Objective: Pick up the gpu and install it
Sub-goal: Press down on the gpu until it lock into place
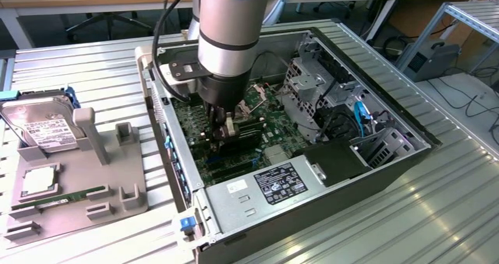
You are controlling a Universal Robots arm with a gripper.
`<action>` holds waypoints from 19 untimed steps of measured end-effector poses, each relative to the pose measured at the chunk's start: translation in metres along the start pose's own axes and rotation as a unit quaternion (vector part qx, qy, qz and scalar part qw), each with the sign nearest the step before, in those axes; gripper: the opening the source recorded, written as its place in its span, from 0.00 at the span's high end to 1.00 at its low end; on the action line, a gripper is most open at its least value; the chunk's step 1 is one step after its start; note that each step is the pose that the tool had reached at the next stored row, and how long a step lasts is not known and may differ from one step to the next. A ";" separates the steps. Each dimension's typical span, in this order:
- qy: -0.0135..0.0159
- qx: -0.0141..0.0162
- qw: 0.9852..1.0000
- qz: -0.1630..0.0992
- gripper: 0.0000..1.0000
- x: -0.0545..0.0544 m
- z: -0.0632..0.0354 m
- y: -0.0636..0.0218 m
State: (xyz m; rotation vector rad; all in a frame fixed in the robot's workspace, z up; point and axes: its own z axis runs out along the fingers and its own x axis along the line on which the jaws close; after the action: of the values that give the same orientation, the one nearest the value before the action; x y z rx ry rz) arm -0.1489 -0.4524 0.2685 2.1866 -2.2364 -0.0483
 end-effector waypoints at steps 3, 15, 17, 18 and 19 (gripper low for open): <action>0.000 0.000 1.000 0.000 0.89 0.000 -0.0140 0.0005; 0.000 -0.016 1.000 0.000 0.89 -0.001 -0.0218 -0.0358; 0.001 -0.019 1.000 0.000 0.89 -0.001 -0.0221 -0.0425; 0.001 -0.020 1.000 0.000 0.89 -0.001 -0.0223 -0.0453; 0.001 -0.021 1.000 0.000 0.89 -0.001 -0.0226 -0.0478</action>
State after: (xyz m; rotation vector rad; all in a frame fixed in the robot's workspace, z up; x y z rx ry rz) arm -0.1004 -0.4524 0.2897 2.1649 -2.2145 -0.0923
